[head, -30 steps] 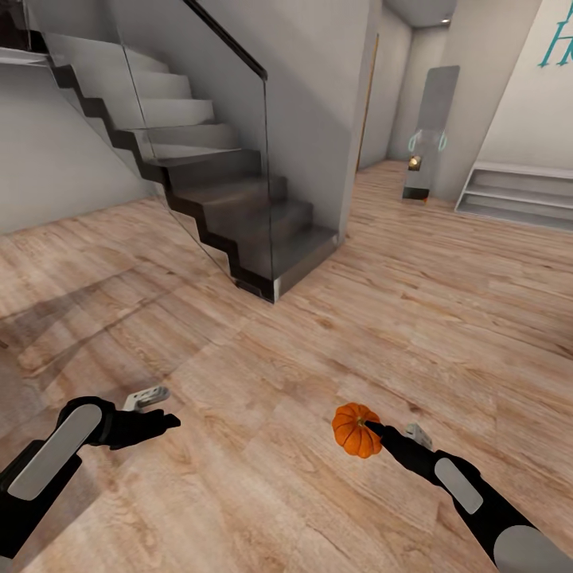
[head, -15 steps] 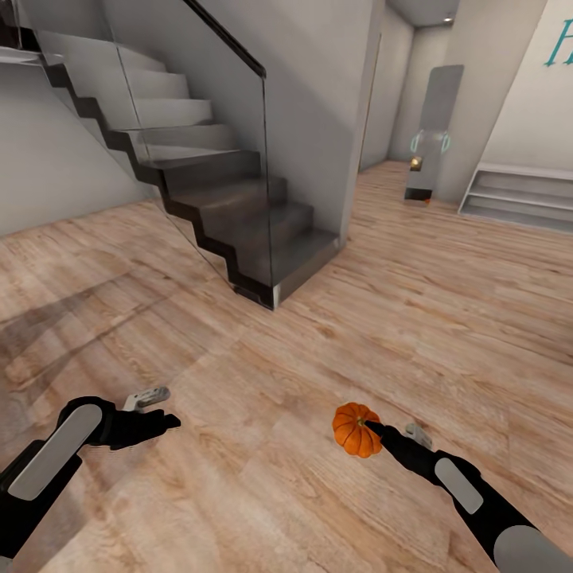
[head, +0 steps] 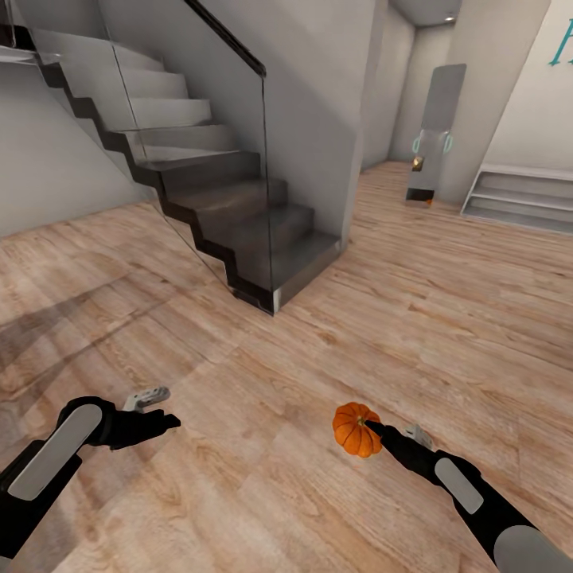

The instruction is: Place each of the two pumpkins and all three candles from the living room inside a cabinet in the living room (use any cabinet), then make sure every cabinet is closed, and position the cauldron so it is next to a table in the living room.

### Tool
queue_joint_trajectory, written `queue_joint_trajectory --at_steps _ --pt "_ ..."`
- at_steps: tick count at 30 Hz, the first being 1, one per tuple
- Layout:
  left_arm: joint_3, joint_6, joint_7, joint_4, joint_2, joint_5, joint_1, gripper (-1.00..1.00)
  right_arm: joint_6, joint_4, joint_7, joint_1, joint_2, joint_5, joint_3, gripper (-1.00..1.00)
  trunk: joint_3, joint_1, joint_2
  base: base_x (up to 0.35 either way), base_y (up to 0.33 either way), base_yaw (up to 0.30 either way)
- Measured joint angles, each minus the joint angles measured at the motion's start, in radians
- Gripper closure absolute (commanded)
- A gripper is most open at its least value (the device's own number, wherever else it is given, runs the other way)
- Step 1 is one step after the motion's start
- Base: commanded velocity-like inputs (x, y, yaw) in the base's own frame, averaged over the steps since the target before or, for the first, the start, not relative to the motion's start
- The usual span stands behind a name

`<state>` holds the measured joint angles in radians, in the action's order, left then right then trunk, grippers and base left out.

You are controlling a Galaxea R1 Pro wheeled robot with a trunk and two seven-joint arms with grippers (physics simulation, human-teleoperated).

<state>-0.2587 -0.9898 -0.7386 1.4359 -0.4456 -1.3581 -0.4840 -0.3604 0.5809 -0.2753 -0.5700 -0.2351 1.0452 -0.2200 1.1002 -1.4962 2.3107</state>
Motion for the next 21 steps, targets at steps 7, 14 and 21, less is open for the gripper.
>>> queue_joint_trajectory --at_steps 7,14,21 --pt "0.0 0.0 -0.001 0.001 0.0 0.001 0.0 -1.0 0.0 0.0 0.0 0.0 0.0 -0.001 0.001 1.0 0.0 0.0 0.0 0.322 0.021 0.0" --pt "-0.001 0.0 -0.001 0.0 0.0 0.001 -0.001 -1.0 -0.001 0.0 0.001 0.0 0.0 -0.003 -0.002 1.0 0.0 0.0 0.0 0.274 0.001 -0.054" --pt "-0.003 0.0 -0.002 -0.008 0.0 0.001 0.0 -1.0 0.0 -0.001 0.005 0.0 0.0 -0.003 0.001 1.0 -0.003 0.0 0.0 0.138 -0.066 -0.239"
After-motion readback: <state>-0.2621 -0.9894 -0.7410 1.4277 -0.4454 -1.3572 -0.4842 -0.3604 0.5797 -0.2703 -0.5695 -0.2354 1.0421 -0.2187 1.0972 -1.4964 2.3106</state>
